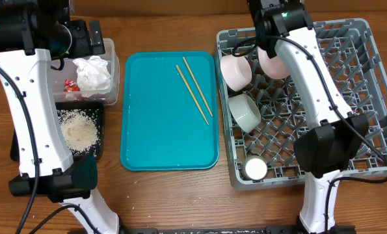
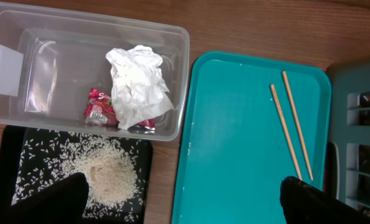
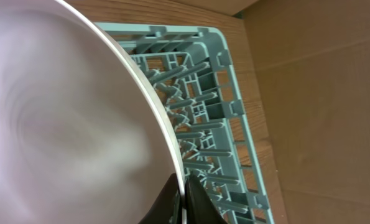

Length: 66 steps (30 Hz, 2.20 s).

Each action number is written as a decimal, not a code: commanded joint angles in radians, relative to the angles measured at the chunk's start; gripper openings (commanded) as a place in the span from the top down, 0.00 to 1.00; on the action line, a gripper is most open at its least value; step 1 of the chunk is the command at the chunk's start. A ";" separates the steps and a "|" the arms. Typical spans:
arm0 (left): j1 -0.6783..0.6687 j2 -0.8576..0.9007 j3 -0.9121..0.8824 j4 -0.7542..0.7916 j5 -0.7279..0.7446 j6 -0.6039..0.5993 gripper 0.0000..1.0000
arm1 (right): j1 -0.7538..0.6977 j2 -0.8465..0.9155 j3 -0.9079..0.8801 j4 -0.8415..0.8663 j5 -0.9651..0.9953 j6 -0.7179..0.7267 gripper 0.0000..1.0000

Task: Sort waste into correct bins and load items into the dishwasher
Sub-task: 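Carry the white plate right and stand it upright in the rack, then move the right gripper to the chopsticks and grasp one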

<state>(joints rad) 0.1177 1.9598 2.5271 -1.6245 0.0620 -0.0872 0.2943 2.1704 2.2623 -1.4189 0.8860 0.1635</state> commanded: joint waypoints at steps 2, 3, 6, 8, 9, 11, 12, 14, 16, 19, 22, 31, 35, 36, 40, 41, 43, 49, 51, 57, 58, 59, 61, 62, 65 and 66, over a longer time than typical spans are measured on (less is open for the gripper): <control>-0.007 -0.018 0.021 0.002 -0.011 -0.006 0.00 | 0.021 -0.014 -0.014 0.020 -0.017 0.011 0.96; -0.007 -0.018 0.021 0.002 -0.011 -0.006 0.00 | 0.021 -0.014 -0.019 0.020 -0.017 0.012 0.96; -0.007 -0.018 0.021 0.002 -0.011 -0.006 0.00 | 0.021 -0.014 -0.019 0.020 -0.016 0.012 0.96; -0.007 -0.018 0.021 0.002 -0.011 -0.006 0.00 | 0.021 -0.014 -0.019 0.027 -0.016 0.011 0.96; -0.007 -0.018 0.021 0.002 -0.011 -0.006 0.00 | 0.021 -0.014 -0.019 0.028 -0.016 0.012 0.96; -0.007 -0.018 0.021 0.002 -0.011 -0.006 0.00 | 0.021 -0.014 -0.019 0.027 -0.018 0.012 0.92; -0.007 -0.018 0.021 0.002 -0.011 -0.006 0.00 | 0.021 -0.014 -0.019 0.026 -0.028 0.011 0.88; -0.007 -0.018 0.021 0.002 -0.011 -0.006 0.00 | 0.021 -0.014 -0.019 0.026 -0.063 0.011 0.75; -0.007 -0.018 0.021 0.002 -0.011 -0.006 0.00 | 0.021 -0.014 -0.019 0.025 -0.093 0.011 0.65; -0.007 -0.018 0.021 0.002 -0.011 -0.006 0.00 | 0.021 -0.014 -0.019 0.026 -0.132 0.011 0.54; -0.007 -0.018 0.021 0.002 -0.011 -0.006 0.00 | 0.021 -0.016 -0.010 0.026 -0.149 0.011 0.46; -0.007 -0.018 0.021 0.002 -0.011 -0.006 0.00 | 0.021 -0.103 0.127 0.016 -0.288 0.011 0.09; -0.007 -0.018 0.021 0.002 -0.011 -0.006 0.00 | 0.021 -0.145 0.135 0.032 -0.365 0.011 0.00; -0.007 -0.018 0.021 0.002 -0.011 -0.006 0.00 | 0.021 -0.152 0.135 0.040 -0.399 0.011 0.00; -0.007 -0.018 0.021 0.002 -0.011 -0.006 0.00 | 0.021 -0.159 0.135 0.065 -0.665 0.011 0.00; -0.007 -0.018 0.021 0.002 -0.011 -0.006 0.00 | 0.021 -0.159 0.134 0.070 -0.762 0.011 0.00; -0.007 -0.018 0.021 0.002 -0.011 -0.006 0.00 | 0.021 -0.155 0.127 0.096 -0.993 0.011 0.00; -0.006 -0.018 0.021 0.002 -0.011 -0.006 0.00 | 0.130 -0.083 0.081 0.207 -1.092 0.011 0.05; -0.006 -0.018 0.021 0.002 -0.011 -0.006 0.00 | 0.176 -0.050 0.068 0.200 -1.029 0.005 0.05; -0.006 -0.018 0.021 0.002 -0.011 -0.006 0.00 | 0.285 0.061 0.050 0.154 -0.857 -0.016 0.09; -0.007 -0.018 0.021 0.002 -0.011 -0.006 0.00 | 0.298 0.080 0.049 0.153 -0.835 -0.016 0.11; -0.006 -0.018 0.021 0.002 -0.011 -0.006 0.00 | 0.308 0.100 0.049 0.153 -0.817 -0.016 0.12; -0.007 -0.018 0.021 0.002 -0.011 -0.006 0.00 | 0.327 0.140 0.049 0.153 -0.797 -0.026 0.16; -0.007 -0.018 0.021 0.002 -0.011 -0.006 0.00 | 0.332 0.157 0.049 0.153 -0.798 -0.037 0.19; -0.007 -0.018 0.021 0.002 -0.011 -0.006 0.00 | 0.341 0.204 0.049 0.154 -0.797 -0.039 0.24; -0.006 -0.018 0.021 0.002 -0.011 -0.006 0.00 | 0.341 0.216 0.049 0.155 -0.798 -0.038 0.27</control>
<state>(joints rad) 0.1177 1.9598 2.5271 -1.6245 0.0620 -0.0875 0.6350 2.3547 2.3104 -1.2697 0.0460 0.1375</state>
